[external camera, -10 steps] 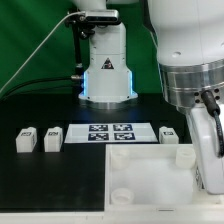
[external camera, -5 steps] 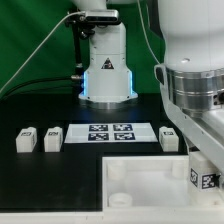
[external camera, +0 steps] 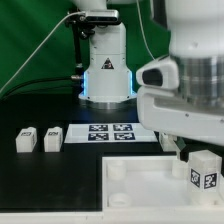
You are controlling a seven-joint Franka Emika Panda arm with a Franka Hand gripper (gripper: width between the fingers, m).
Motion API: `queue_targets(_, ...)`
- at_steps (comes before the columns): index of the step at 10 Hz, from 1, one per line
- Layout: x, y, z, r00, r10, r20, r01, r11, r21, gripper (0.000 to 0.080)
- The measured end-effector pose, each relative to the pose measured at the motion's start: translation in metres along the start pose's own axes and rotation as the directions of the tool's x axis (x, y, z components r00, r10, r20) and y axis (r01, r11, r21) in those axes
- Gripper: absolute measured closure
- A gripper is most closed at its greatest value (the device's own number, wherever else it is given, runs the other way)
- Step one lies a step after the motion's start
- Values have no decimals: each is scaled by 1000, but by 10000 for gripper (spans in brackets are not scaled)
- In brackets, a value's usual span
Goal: Assemble one leg
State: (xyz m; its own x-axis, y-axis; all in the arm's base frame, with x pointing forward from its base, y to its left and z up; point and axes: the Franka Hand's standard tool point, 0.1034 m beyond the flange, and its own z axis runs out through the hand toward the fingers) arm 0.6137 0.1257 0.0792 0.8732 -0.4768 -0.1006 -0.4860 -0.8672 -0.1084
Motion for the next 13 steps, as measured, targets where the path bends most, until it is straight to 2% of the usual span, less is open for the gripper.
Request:
queue_targets(1,-2,2,0,995,-99,-26,99,995,7,150)
queue_targets(4,-1,12,3,930,-367,-39,367,930,-4,150)
queue_targets(6,3,15,7,825,-564,-32,563,826,-29,150)
queue_targets(8,8,9,4,747,-664,-33,662,747,-51,150)
queue_targets(11,9,10,4,771,-636,-37,634,771,-49,177)
queue_targets(12,8,9,4,797,-603,-40,601,798,-44,367)
queue_targets(13,8,9,4,862,-504,-44,503,863,-39,367)
